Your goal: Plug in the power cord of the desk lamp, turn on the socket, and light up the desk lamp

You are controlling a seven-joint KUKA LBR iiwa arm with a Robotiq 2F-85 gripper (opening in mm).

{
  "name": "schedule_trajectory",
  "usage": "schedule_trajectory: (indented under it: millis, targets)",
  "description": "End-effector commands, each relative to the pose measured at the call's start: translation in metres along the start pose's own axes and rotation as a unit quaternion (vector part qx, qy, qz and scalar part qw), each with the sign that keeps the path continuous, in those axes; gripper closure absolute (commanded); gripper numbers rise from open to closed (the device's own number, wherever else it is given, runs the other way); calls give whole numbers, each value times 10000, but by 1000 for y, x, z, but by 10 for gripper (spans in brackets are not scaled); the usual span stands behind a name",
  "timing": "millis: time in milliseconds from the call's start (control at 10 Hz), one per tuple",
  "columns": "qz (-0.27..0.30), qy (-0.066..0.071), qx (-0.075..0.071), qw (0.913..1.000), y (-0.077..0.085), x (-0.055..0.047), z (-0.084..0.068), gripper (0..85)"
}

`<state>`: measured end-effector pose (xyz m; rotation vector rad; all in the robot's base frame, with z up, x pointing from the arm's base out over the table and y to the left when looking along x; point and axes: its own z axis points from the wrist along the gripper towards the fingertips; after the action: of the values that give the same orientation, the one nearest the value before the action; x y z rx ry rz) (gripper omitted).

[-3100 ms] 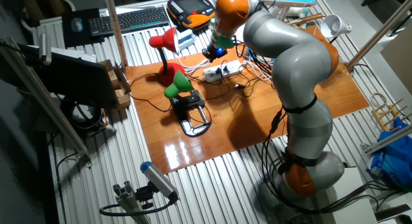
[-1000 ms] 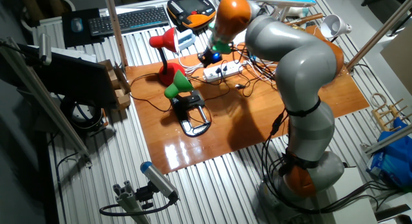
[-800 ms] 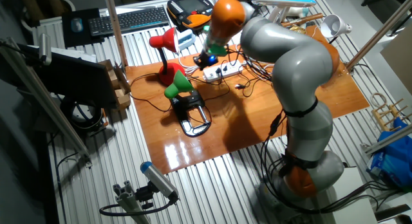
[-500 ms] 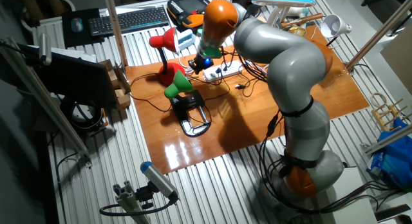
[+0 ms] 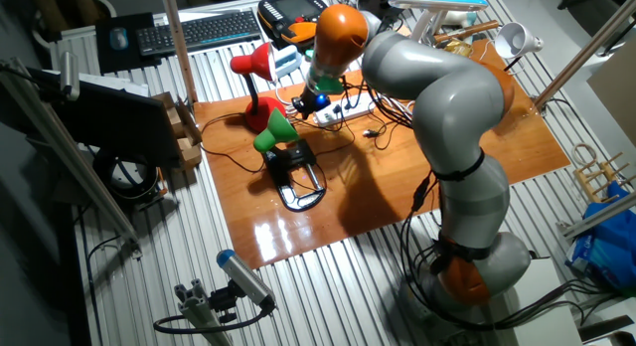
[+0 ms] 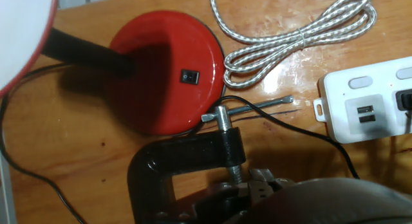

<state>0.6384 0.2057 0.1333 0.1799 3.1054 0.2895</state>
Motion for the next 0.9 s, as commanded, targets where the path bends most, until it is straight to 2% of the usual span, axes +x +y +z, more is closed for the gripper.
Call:
schedule_trajectory:
  millis: [0, 100, 200, 300, 400, 500, 600, 800]
  targets:
    - [28, -28, -2, 10000, 0, 0, 0, 850]
    - [138, -88, -73, 9998, 0, 0, 0, 850]
    - [307, -133, -81, 9994, 0, 0, 0, 850]
    - [342, -151, -7, 9993, 0, 0, 0, 850]
    - [246, -56, 140, 9996, 0, 0, 0, 850]
    - [128, -3, 341, 9993, 0, 0, 0, 850]
    - [-20, 10, 473, 9989, 0, 0, 0, 850]
    - [-97, -20, 423, 9991, 0, 0, 0, 850]
